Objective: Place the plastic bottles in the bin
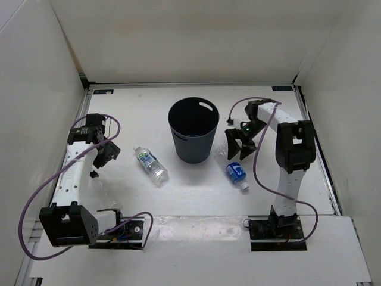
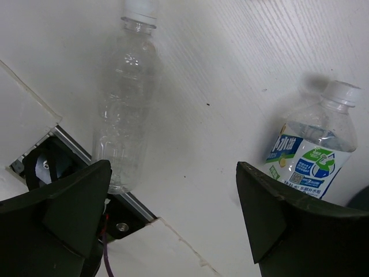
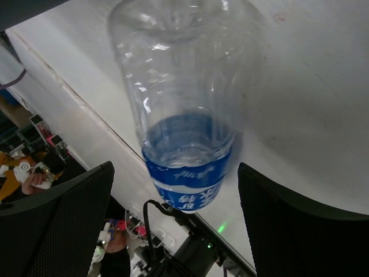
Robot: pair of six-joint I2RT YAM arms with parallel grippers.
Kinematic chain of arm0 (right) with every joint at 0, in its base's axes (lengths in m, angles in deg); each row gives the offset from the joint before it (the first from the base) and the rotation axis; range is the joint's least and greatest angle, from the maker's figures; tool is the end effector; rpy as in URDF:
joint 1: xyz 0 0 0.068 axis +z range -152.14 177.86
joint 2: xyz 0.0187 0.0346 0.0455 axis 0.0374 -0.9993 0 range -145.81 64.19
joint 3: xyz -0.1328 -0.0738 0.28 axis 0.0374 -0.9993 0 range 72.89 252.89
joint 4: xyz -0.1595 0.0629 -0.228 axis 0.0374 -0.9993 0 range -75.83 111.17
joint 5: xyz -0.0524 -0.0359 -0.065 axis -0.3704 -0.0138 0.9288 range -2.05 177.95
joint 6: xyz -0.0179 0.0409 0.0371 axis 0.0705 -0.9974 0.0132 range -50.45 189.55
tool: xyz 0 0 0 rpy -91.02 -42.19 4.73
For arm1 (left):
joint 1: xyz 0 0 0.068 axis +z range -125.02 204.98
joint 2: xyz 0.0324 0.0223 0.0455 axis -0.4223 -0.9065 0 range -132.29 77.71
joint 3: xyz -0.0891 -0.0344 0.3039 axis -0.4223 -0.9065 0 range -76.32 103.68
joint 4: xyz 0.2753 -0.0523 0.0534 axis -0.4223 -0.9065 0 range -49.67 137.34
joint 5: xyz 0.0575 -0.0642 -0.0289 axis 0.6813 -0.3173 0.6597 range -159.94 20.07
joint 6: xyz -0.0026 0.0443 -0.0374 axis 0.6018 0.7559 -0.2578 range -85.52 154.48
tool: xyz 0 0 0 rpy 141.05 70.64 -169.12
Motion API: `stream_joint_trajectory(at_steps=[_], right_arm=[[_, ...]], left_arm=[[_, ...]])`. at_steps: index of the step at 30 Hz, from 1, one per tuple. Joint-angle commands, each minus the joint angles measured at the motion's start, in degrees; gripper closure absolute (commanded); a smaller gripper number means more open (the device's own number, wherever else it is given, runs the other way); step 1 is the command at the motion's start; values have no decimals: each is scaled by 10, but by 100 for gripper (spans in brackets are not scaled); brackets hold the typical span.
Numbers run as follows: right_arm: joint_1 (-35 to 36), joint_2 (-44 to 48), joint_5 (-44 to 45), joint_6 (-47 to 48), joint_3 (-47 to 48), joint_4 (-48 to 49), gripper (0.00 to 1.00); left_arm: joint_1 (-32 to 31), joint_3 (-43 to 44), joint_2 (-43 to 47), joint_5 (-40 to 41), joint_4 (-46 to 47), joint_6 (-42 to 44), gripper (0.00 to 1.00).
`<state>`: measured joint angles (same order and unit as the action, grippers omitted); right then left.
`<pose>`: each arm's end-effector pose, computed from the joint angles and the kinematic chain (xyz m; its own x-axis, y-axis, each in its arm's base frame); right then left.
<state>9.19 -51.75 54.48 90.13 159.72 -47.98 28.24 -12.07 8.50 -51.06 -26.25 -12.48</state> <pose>0.3933 0.1022 0.2067 -0.8781 -0.4750 -0.0574 -0.4218 0.7119 0.5615 0.2053 0.0252 0.3296 -0.5815 -0.7259 -0.3674 -0.7957 0.6015 0.0711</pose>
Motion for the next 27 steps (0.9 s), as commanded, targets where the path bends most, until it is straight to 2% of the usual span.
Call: stream_joint_trajectory(at_steps=[1,6,16,21,27], right_arm=[[30,-14,36,-33,52,-23,11],[62,-77,79,-97,109,-92,11],[97,-83,87,-111,82,-95,12],[105,-102,87,-114,83,-104,18],[109,-109,75,-111,78,-106,32]], left_arm=[[2,20,12,2,-5,14,0],[5,33,2,-2,-2,30,0],[10,45,-7,-3,-5,59,0],[10,58,-15,-5,-9,73,0],[10,63,-29,-7,-14,83,0]])
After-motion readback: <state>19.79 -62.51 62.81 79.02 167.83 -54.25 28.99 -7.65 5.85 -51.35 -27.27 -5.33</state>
